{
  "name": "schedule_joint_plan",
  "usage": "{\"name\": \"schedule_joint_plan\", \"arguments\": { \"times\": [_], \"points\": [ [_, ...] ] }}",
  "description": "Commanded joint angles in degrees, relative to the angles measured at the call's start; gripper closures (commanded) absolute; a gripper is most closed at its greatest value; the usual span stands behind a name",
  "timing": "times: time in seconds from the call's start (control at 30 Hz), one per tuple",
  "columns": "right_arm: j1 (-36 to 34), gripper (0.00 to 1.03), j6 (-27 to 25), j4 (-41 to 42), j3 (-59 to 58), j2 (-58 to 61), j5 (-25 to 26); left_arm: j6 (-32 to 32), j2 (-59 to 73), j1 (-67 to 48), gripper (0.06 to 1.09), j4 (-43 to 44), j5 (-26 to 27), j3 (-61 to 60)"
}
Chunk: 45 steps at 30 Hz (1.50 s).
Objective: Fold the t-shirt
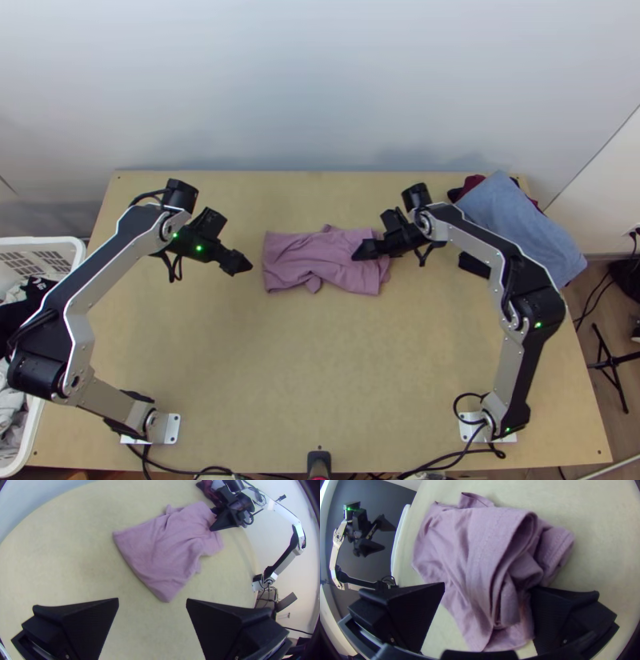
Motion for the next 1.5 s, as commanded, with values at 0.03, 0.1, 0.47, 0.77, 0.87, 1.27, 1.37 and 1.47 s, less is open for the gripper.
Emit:
{"name": "schedule_joint_plan", "arguments": {
  "times": [0.03, 0.1, 0.47, 0.77, 0.87, 1.27, 1.37, 1.47],
  "points": [
    [2.57, 0.22, 0.46, 0.09, 2.60, 1.78, 0.30, 0.12, -3.27, 1.40, 0.10, 0.48, -0.35, -3.59],
    [2.75, 0.42, 0.54, 1.41, 2.51, 1.69, 0.30, 0.47, -4.06, 1.93, 0.10, 0.48, -0.35, -4.65],
    [2.13, 1.00, 4.32, 8.88, -1.18, -2.26, 0.92, 0.74, -6.17, 2.99, 0.10, 0.74, -0.35, -7.11],
    [0.11, 1.00, 7.22, 7.82, 4.36, -9.91, 0.92, 1.88, -7.05, 4.39, 0.10, 0.74, -0.35, -8.60],
    [-1.12, 1.00, 7.31, 6.24, 7.61, -11.14, 1.53, 1.88, -7.57, 4.39, 0.10, 0.74, -0.35, -8.86],
    [-10.52, 1.00, 7.93, 0.26, 18.94, -12.55, 3.11, 2.58, -10.39, 5.45, 0.10, 0.74, -0.35, -12.73],
    [-12.10, 1.00, 7.75, -2.29, 22.81, -11.93, 3.29, 2.67, -10.91, 5.45, 0.10, 0.74, -0.35, -13.61],
    [-13.77, 1.00, 7.84, -5.01, 27.47, -10.61, 3.64, 2.67, -11.27, 5.45, 0.10, 0.83, -0.35, -14.40]
  ]
}}
